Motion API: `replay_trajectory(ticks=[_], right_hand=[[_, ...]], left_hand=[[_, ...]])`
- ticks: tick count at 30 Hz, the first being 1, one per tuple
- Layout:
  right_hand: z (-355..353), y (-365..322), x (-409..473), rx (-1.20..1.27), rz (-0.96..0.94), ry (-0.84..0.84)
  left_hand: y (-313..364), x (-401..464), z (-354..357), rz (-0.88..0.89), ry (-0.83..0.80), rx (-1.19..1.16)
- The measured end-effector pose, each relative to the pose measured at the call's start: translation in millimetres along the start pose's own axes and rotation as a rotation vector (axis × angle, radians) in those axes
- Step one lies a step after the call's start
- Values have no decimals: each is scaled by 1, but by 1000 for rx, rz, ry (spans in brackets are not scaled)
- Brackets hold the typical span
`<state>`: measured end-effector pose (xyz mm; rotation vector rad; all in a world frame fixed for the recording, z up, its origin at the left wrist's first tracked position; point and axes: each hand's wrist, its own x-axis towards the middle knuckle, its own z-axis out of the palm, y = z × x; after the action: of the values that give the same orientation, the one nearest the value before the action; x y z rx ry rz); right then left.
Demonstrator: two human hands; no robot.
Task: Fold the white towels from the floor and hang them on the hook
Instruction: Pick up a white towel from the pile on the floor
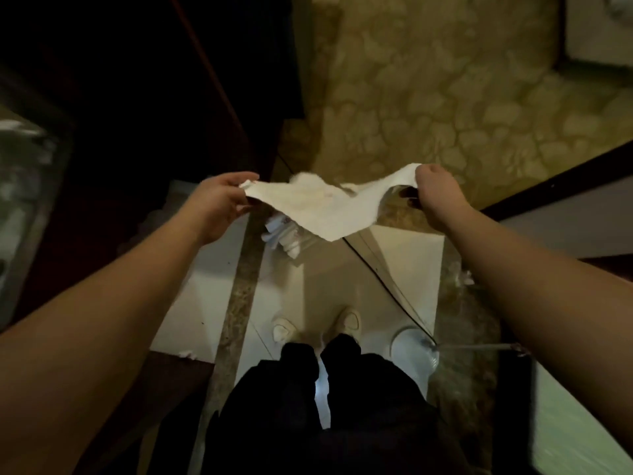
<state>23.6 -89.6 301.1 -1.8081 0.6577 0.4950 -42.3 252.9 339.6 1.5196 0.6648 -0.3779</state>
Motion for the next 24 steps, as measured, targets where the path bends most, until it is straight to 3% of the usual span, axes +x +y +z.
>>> replay_trajectory(ticks=[4,8,18,24], right_hand=[[-12,-48,-51,-42,-80,-20],[-13,-71,-103,23,-97,-72],[3,-33,-279,161,-309,-186],[3,-13,-387,148,-453,-426]], left_hand=[[25,-76,-39,141,106,229],[18,-146,-87,280,259,315],[-41,-320,-185,438,541,444],[-73,-441,-211,458,671,608]])
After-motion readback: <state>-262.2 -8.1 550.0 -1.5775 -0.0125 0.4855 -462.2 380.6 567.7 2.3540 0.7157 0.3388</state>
